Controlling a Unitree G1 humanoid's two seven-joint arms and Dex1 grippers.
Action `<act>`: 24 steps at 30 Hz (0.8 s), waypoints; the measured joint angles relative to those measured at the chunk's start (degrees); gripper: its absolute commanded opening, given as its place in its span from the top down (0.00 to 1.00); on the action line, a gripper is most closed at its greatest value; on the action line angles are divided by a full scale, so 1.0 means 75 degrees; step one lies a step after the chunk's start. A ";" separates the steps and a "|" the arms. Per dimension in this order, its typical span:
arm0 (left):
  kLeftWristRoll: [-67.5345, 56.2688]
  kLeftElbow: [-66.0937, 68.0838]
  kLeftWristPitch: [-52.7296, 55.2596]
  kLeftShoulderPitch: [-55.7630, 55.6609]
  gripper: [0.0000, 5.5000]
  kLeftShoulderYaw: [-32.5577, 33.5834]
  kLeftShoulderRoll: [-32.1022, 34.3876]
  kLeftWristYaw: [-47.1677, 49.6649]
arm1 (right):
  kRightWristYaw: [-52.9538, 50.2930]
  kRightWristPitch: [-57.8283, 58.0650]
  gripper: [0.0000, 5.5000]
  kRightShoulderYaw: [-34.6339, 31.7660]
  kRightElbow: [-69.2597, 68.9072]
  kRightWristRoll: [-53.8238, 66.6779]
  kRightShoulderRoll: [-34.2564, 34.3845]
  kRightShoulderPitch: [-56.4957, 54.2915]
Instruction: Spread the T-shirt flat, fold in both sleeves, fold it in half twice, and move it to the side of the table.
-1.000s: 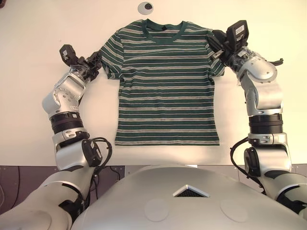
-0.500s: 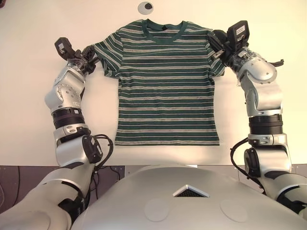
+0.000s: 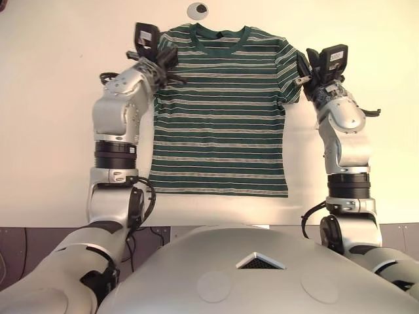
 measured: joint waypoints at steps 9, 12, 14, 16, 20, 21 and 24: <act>0.0484 0.1224 -0.0245 -0.0320 0.90 -0.0218 -0.0483 0.0152 | -0.0112 -0.0150 0.81 -0.0017 0.0033 -0.0104 -0.0002 -0.0005; 0.0205 0.1164 -0.0207 -0.0325 0.82 0.0113 -0.0690 0.0148 | -0.0134 -0.0166 0.81 -0.0017 0.0049 -0.0123 -0.0002 -0.0005; -0.0204 0.0799 -0.0058 -0.0345 0.79 0.0361 -0.0927 0.0038 | -0.0150 -0.0204 0.81 -0.0018 0.0110 -0.0167 -0.0003 -0.0014; -0.0590 0.0434 0.0106 -0.0330 0.79 0.0620 -0.1059 -0.0063 | -0.0172 -0.0204 0.81 -0.0041 0.0178 -0.0166 0.0004 -0.0058; -0.1358 -0.0368 0.0379 -0.0212 0.79 0.1333 -0.1062 -0.0092 | -0.0337 -0.0064 0.81 -0.0291 0.0419 -0.0151 -0.0001 -0.0328; -0.1551 -0.0573 0.0401 -0.0176 0.79 0.1634 -0.1042 -0.0023 | -0.0412 0.0144 0.81 -0.0412 0.0626 -0.0083 0.0008 -0.0541; -0.1744 -0.0834 0.0399 -0.0106 0.79 0.2289 -0.0715 0.0204 | -0.0710 0.0948 0.81 -0.0978 0.1171 0.0347 0.0009 -0.1129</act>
